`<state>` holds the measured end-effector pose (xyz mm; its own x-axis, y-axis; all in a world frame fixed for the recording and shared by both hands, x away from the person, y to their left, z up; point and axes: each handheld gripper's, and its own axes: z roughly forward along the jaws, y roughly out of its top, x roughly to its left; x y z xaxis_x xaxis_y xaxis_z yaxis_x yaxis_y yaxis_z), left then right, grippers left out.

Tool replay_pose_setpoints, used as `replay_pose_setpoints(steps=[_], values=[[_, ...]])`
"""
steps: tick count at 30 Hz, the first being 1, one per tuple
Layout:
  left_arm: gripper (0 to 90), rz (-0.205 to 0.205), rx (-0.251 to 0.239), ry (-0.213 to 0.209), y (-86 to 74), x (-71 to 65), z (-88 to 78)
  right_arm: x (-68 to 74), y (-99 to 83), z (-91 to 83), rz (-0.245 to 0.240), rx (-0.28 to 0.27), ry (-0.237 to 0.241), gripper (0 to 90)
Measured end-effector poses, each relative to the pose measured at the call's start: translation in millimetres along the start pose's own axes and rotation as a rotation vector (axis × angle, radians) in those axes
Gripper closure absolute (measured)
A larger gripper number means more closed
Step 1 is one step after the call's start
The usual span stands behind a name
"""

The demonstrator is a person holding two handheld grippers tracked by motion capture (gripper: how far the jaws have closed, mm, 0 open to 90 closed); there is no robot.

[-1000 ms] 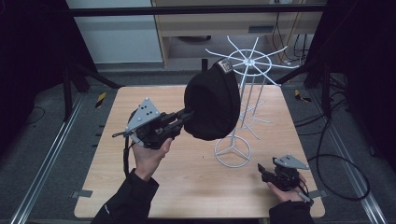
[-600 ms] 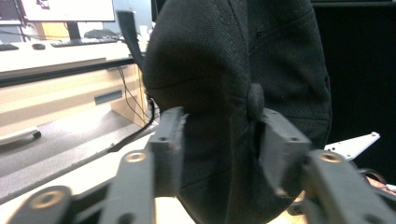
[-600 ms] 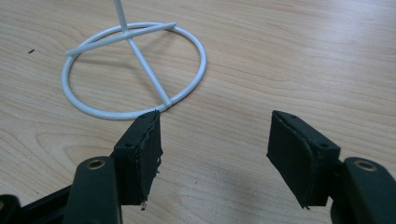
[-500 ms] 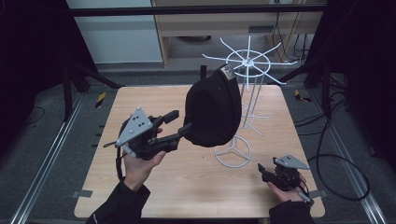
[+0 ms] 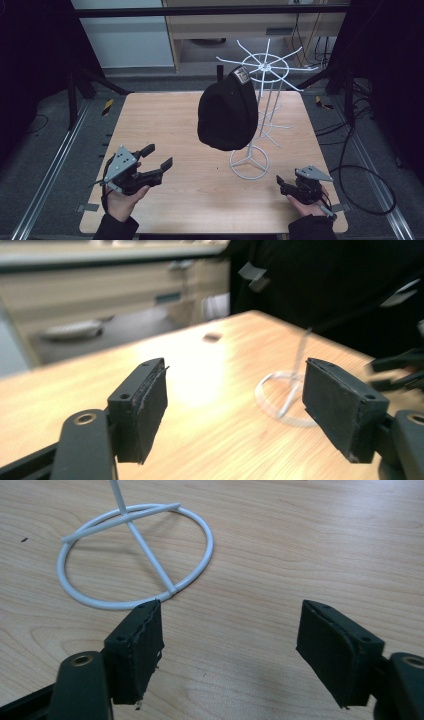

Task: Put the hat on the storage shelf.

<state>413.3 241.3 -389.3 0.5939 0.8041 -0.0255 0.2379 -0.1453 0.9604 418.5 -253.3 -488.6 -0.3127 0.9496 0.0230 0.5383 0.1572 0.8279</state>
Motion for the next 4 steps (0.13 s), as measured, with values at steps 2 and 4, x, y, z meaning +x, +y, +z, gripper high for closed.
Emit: replay_pose_setpoints(steps=[2, 4], values=[[23.6, -0.031, 0.046, 0.041, -20.0, 13.9, 1.2, -0.5, -0.3, 0.3, 0.007, -0.002, 0.000, 23.9], [22.9, -0.044, 0.074, 0.059, -29.7, 20.5, 1.7, -1.7, -0.6, 1.8, 0.012, 0.001, -0.003, 21.4]])
